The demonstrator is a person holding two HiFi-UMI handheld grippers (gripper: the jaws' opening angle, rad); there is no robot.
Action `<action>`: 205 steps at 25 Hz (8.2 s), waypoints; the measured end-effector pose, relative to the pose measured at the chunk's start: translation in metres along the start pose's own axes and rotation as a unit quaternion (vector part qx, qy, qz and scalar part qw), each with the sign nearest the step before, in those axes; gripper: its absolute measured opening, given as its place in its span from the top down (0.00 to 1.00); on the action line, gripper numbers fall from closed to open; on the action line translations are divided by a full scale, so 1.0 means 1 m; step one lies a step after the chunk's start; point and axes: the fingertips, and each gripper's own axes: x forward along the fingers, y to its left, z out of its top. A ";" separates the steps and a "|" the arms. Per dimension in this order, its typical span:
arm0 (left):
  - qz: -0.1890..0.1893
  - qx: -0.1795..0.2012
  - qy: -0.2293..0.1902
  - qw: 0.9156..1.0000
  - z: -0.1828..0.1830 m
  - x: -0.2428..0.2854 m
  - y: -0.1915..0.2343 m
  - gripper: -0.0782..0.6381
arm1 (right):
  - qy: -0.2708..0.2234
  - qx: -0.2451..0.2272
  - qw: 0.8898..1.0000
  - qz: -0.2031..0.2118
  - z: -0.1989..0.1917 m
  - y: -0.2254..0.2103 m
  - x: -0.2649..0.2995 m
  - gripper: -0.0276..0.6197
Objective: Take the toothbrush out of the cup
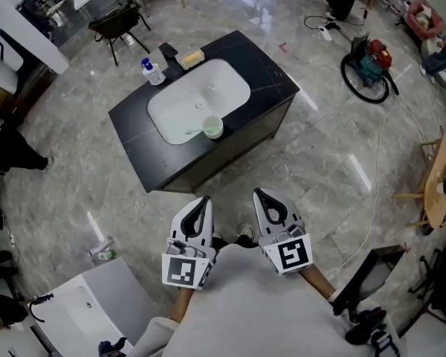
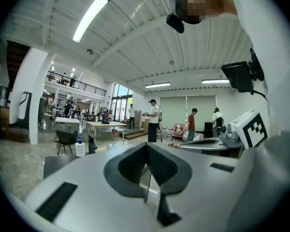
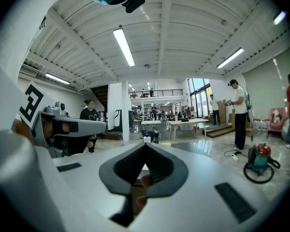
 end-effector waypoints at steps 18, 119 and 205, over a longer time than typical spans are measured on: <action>-0.008 -0.041 0.037 0.998 -0.040 -0.018 0.042 0.89 | 0.032 -0.001 0.999 -0.023 -0.021 0.031 0.043 0.95; 0.009 -0.095 0.098 0.991 -0.091 -0.007 0.134 0.88 | 0.189 -0.109 0.965 -0.147 -0.178 -0.019 0.256 0.90; -0.103 -0.043 -0.053 0.992 0.016 -0.003 0.002 0.88 | 0.078 -0.131 0.985 -0.078 0.003 0.061 0.021 0.91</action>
